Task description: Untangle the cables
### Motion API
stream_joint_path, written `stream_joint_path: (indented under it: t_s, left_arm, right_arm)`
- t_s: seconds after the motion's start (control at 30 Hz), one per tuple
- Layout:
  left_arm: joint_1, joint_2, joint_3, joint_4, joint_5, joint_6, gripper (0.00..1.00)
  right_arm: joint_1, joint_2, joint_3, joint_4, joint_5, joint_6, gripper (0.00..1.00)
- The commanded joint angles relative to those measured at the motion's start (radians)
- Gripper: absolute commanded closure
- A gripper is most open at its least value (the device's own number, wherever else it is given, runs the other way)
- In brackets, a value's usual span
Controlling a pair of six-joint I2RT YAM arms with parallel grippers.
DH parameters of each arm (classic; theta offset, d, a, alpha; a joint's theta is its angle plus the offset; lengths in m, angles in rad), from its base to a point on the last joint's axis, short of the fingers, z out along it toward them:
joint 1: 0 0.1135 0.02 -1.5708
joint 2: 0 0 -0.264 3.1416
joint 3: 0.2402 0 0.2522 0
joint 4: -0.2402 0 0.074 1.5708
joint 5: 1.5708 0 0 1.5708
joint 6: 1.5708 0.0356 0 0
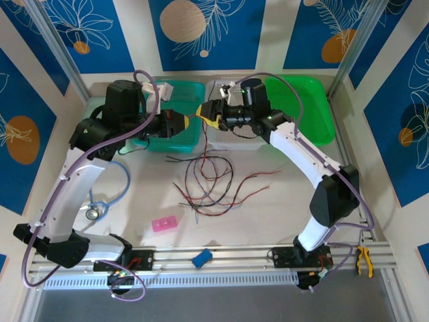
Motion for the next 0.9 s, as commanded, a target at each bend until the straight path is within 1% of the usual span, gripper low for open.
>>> stream_joint_path:
  t_s: [0.0,0.03,0.07,0.1,0.2,0.3,0.5,0.57,0.63,0.73,0.87]
  left_arm:
    - [-0.009,-0.037,-0.007,0.006,0.011,-0.004,1.00]
    - [-0.009,-0.041,-0.007,0.001,0.006,-0.006,1.00]
    - [-0.008,-0.044,-0.011,0.001,0.006,-0.012,1.00]
    - [-0.007,-0.046,-0.013,0.004,0.013,-0.017,1.00]
    - [-0.007,-0.051,-0.017,0.017,0.032,-0.025,1.00]
    - [-0.005,-0.059,0.003,0.010,0.011,-0.014,1.00]
    - [0.019,-0.070,0.060,-0.012,-0.044,0.011,1.00]
    - [0.035,-0.079,0.056,-0.014,-0.060,0.011,1.00]
    - [0.059,-0.091,0.026,-0.012,-0.082,0.005,1.00]
    - [0.106,-0.116,-0.042,-0.006,-0.079,-0.010,1.00]
    - [0.173,-0.142,-0.093,-0.008,-0.056,-0.009,1.00]
  right_arm:
    - [0.016,0.022,0.054,0.031,-0.049,0.020,0.70]
    - [0.019,0.020,0.061,0.031,-0.057,0.023,0.83]
    - [0.021,0.014,0.063,0.028,-0.058,0.023,0.92]
    - [0.021,0.005,0.064,0.023,-0.055,0.027,1.00]
    - [0.021,-0.048,0.060,-0.004,-0.030,0.021,1.00]
    - [0.015,-0.118,0.062,-0.051,0.027,-0.010,1.00]
    - [-0.049,-0.303,0.041,-0.129,0.214,-0.083,1.00]
    - [-0.094,-0.367,0.014,-0.138,0.252,-0.074,1.00]
    - [-0.160,-0.434,-0.022,-0.139,0.269,-0.046,1.00]
    - [-0.278,-0.531,-0.068,-0.145,0.287,-0.026,1.00]
    - [-0.430,-0.616,-0.073,-0.194,0.264,-0.025,1.00]
